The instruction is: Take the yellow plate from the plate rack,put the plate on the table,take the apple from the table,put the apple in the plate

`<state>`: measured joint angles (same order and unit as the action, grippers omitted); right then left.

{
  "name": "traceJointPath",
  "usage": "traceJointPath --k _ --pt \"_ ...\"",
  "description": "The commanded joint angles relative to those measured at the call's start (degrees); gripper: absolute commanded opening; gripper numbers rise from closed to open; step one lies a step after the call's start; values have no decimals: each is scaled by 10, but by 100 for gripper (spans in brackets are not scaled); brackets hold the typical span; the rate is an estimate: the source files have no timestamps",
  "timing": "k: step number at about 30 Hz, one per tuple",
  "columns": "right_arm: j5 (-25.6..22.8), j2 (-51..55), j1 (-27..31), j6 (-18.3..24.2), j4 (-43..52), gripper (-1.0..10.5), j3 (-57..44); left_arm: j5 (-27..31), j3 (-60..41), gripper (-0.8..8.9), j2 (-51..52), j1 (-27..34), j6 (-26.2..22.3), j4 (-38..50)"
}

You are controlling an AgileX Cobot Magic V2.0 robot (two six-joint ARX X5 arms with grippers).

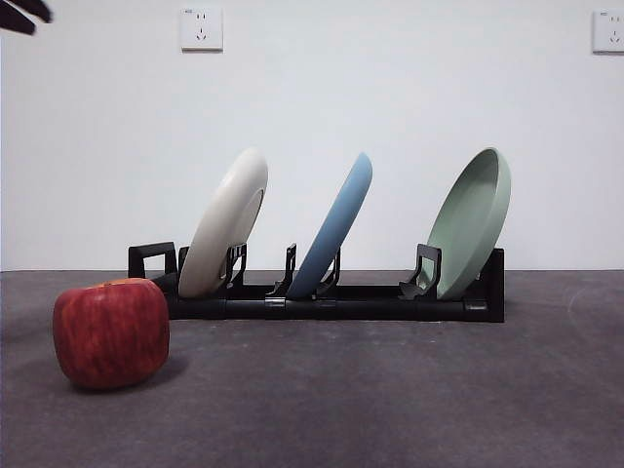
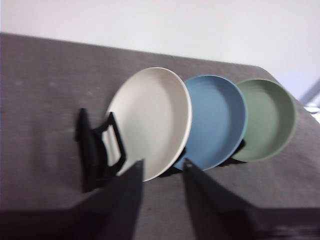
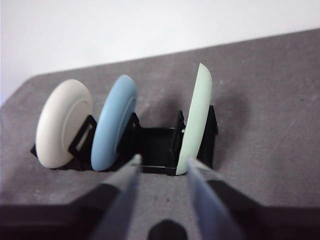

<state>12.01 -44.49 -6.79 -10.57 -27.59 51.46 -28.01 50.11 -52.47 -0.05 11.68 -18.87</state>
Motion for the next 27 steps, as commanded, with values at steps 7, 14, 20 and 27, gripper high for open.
traceJointPath --k 7,14,20,27 --pt "15 -57 0 12 -4 387 22 -37 161 292 -180 -45 -1 -42" --pt "31 -62 0 12 -4 382 22 -7 298 292 -330 -111 -19 -81" --pt "31 -62 0 12 -4 382 22 27 378 292 -438 -158 -28 -100" --pt "31 -62 0 12 -4 382 22 64 407 288 -509 -183 -28 -97"
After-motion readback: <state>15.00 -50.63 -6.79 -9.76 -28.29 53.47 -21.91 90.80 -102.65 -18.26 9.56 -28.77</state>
